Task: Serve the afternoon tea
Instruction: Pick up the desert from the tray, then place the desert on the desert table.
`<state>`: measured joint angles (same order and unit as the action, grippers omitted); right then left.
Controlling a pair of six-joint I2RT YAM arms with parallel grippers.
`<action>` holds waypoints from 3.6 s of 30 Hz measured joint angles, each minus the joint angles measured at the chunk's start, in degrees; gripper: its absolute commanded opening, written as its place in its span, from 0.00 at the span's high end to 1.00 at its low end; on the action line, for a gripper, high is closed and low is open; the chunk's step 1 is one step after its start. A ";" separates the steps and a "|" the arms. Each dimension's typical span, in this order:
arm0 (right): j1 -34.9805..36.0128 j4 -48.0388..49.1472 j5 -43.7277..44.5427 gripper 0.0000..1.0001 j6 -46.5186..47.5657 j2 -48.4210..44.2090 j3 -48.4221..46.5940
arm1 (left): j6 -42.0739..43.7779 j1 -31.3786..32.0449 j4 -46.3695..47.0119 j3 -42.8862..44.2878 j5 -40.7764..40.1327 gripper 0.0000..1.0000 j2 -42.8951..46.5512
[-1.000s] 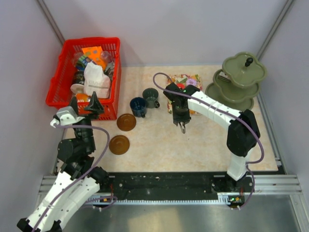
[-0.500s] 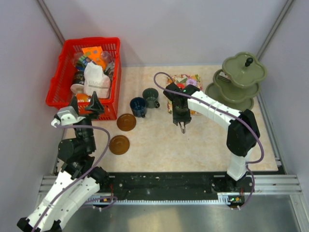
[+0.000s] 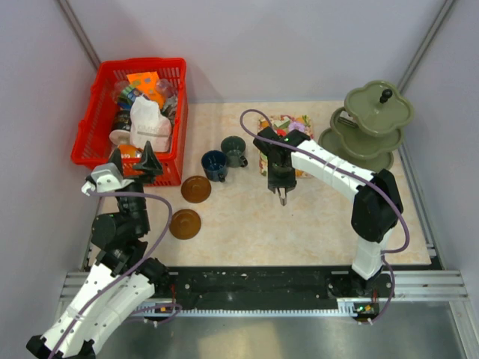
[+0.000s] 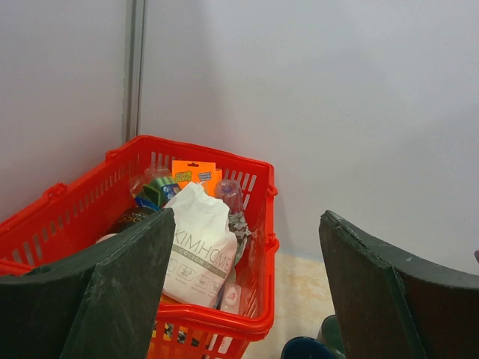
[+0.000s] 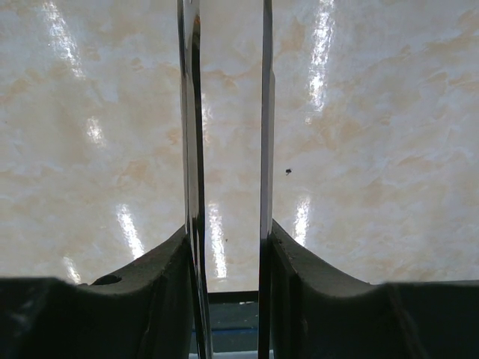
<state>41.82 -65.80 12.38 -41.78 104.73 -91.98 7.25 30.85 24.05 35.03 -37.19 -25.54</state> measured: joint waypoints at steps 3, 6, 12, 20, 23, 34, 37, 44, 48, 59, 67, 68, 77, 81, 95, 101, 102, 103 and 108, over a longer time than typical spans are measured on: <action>0.00 -0.02 0.15 0.62 -0.35 -0.04 0.00 | 0.00 0.02 -0.02 0.00 0.00 0.17 -0.20; -0.02 -0.04 0.37 0.61 -0.61 -0.09 0.00 | 0.00 0.02 -0.02 0.00 0.02 0.17 -0.22; -0.09 -0.04 0.42 0.60 -0.94 -0.28 0.09 | 0.00 0.07 -0.02 -0.02 0.02 0.17 -0.24; -0.11 -0.09 0.42 0.60 -1.42 -2.64 0.22 | 0.00 0.07 -0.02 -0.02 0.02 0.17 -0.24; -0.11 -0.31 0.44 0.60 -1.55 -3.17 0.50 | 0.00 0.07 -0.02 -0.02 0.02 0.17 -0.24; -0.63 -0.20 1.14 0.59 -1.38 -3.10 0.50 | 0.02 0.09 -0.02 -0.02 0.00 0.17 -0.24; -0.76 0.00 1.14 0.58 -1.29 -2.80 0.48 | 0.04 0.09 -0.02 -0.02 0.02 0.17 -0.24; -0.81 0.33 1.07 0.57 -0.70 -1.51 0.46 | 0.17 0.15 0.00 -0.02 0.02 0.18 -0.39; -0.85 0.57 1.09 0.56 -0.42 -0.72 0.44 | 0.20 0.26 0.00 -0.02 0.02 0.18 -0.72; -1.51 1.86 1.16 0.56 -0.35 0.33 0.44 | 0.20 0.33 0.00 -0.02 0.02 0.18 -0.87; -1.51 2.49 1.53 0.56 -0.35 1.86 0.44 | 0.20 0.33 -0.02 -0.02 0.04 0.18 -0.87; -1.51 2.58 1.53 0.56 -0.35 2.03 0.44 | 0.20 0.33 0.00 -0.02 0.04 0.18 -0.87; -1.55 3.91 2.34 0.65 -0.31 3.82 0.46 | 0.17 0.33 -0.02 -0.02 0.04 0.18 -0.87; -1.60 3.96 2.89 0.78 -0.28 3.93 0.48 | 0.20 0.33 -0.02 -0.02 0.04 0.18 -0.87; -1.60 3.91 4.26 0.85 1.70 -3.61 4.26 | 0.22 0.33 -0.02 -0.02 0.02 0.19 -0.85; -1.68 0.63 5.22 0.85 4.02 -10.60 3.98 | 0.22 0.33 -0.02 -0.02 0.02 0.19 -0.87; -1.77 -0.39 5.35 0.85 4.48 -11.39 3.52 | 0.22 0.33 -0.02 -0.02 0.02 0.19 -0.85; -1.90 -1.11 5.55 0.84 4.81 -11.98 3.15 | 0.22 0.33 -0.02 -0.02 0.02 0.19 -0.87; -4.28 -5.46 5.90 0.84 6.38 -14.99 0.96 | 0.22 0.33 -0.02 -0.02 0.02 0.19 -0.87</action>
<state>37.54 -71.26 18.28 -35.40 89.73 -91.02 7.46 31.18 24.03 35.00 -37.17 -26.41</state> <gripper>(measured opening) 0.292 0.814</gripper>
